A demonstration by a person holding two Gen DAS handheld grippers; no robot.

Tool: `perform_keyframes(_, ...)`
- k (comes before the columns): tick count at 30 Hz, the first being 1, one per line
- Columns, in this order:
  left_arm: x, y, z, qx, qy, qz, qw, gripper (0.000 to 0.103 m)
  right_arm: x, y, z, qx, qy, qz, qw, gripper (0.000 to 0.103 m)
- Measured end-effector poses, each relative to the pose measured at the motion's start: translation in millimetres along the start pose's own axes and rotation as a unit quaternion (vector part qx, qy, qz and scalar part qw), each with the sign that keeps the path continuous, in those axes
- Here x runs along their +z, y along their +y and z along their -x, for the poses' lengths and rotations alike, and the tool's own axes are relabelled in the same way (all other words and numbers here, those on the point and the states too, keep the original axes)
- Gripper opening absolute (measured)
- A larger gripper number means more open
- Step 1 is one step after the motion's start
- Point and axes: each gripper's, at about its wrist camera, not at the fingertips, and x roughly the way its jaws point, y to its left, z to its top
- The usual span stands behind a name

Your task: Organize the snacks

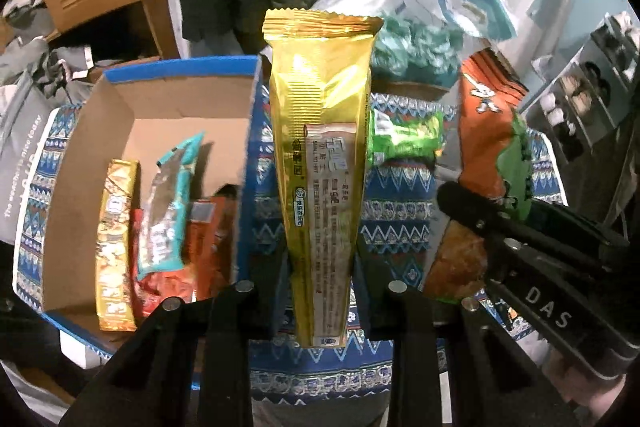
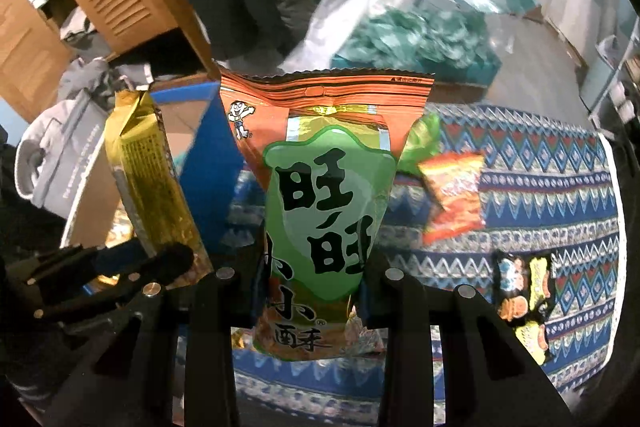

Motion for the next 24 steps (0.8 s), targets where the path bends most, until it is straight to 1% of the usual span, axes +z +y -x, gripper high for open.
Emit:
perform_keyframes(10,7,42,49,-0.027,-0.035,0.033,0.9985,0.029,20,57,9,0.029,-0.020,0.035,0.999,0.033)
perform_keyframes(14,9,65,63,-0.030,-0.048,0.051,0.9971,0.028,25,78,12,0.035,-0.025,0.049,0.998,0.033)
perform_keyframes(17,10,83,71,-0.022,-0.057,0.062,0.9962,0.028,29,94,11,0.044,-0.024,0.057,0.997,0.033)
perform_keyframes(21,10,106,74,-0.025,-0.060,0.084,0.9943,0.028,32,115,6,0.048,-0.022,0.071,0.996,0.033)
perform_keyframes(24,10,121,74,-0.016,-0.062,0.092,0.9938,0.028,33,131,-1,0.054,-0.015,0.080,0.995,0.033)
